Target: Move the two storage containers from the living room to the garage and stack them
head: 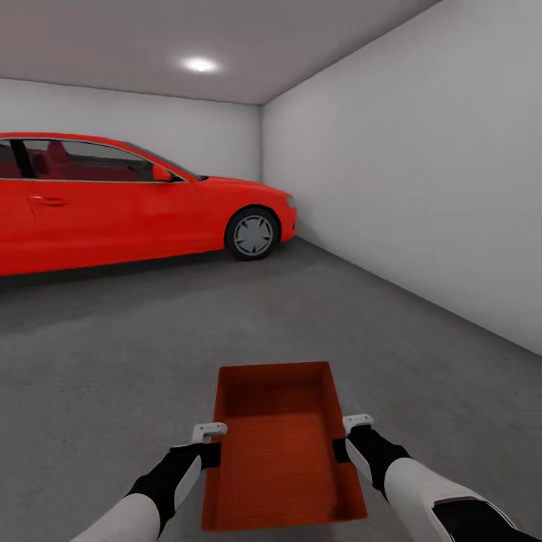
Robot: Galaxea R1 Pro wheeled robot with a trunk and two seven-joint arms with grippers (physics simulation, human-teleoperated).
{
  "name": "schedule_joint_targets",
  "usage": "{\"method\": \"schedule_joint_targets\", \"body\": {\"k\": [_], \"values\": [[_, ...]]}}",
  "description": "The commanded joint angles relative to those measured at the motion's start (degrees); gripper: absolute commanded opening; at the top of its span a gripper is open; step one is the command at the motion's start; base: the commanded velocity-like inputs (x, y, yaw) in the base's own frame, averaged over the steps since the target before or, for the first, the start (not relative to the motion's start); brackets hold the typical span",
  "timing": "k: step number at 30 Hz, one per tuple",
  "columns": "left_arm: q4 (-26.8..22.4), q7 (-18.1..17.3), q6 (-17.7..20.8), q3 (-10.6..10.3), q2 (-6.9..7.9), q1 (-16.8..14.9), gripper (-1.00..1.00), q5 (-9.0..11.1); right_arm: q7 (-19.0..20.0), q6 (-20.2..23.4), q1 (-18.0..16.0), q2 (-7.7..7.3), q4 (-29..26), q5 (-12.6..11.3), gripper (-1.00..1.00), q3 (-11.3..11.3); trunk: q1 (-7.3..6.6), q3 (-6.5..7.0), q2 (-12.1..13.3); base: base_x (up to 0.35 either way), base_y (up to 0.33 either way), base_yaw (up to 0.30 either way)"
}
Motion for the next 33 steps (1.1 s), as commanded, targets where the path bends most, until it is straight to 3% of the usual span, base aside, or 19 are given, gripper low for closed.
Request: {"method": "schedule_joint_targets", "body": {"k": [1, 33], "values": [[-0.15, 0.29, 0.4, 0.39, 0.0, 0.03, -1.0, -0.62, -0.11, 0.42, -0.05, -0.01, -0.12, 0.24, -1.0, 0.11, -0.01, -0.03, -0.02, 0.0, 0.0, -0.257], [-0.15, 0.29, 0.4, 0.39, 0.0, 0.04, -1.0, -0.62, -0.1, 0.42, -0.05, -0.01, -0.12, 0.24, -1.0, 0.11, -0.01, 0.24, -0.02, 0.0, 0.0, -0.264]]}}
